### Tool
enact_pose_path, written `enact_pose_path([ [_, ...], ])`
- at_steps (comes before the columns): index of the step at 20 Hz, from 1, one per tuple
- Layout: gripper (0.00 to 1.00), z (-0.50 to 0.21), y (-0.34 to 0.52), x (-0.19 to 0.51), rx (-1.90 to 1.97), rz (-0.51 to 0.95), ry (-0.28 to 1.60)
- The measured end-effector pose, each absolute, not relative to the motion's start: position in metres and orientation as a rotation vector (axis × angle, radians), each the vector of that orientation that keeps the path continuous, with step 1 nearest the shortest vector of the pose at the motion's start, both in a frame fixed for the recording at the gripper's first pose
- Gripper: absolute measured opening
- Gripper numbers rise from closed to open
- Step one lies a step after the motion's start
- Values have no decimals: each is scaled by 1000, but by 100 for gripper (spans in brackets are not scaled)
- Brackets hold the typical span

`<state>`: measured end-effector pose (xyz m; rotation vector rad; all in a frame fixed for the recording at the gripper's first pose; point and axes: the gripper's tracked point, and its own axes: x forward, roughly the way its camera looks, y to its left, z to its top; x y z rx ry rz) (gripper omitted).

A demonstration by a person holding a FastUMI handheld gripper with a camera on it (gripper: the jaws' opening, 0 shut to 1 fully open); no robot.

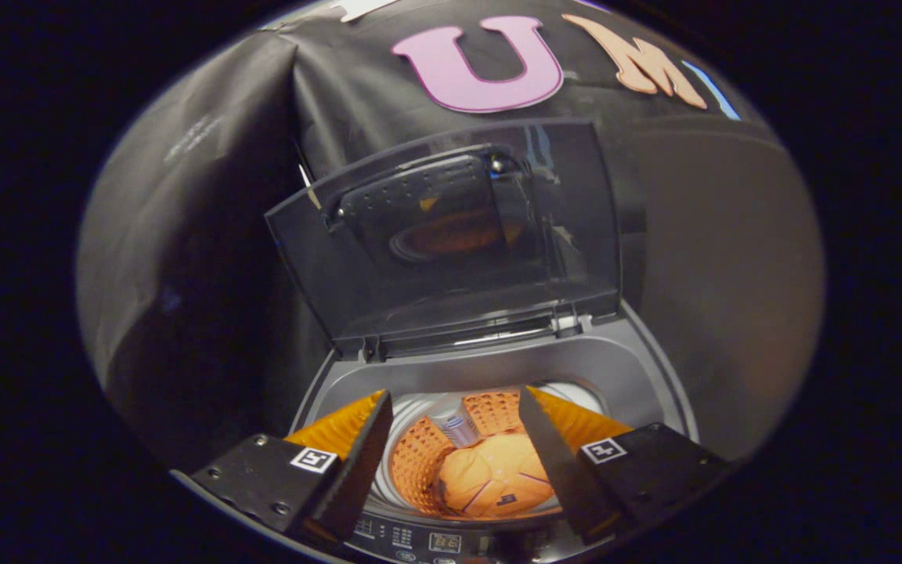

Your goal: Put the clothes into the washing machine and then close the washing machine lid.

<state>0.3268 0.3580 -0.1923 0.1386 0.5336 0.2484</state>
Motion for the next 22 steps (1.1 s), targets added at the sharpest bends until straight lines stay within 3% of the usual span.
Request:
enact_pose_path([
  [11, 97, -82, 374, 335, -57, 251, 375],
  [22, 98, -4, 397, 436, 16, 227, 196],
])
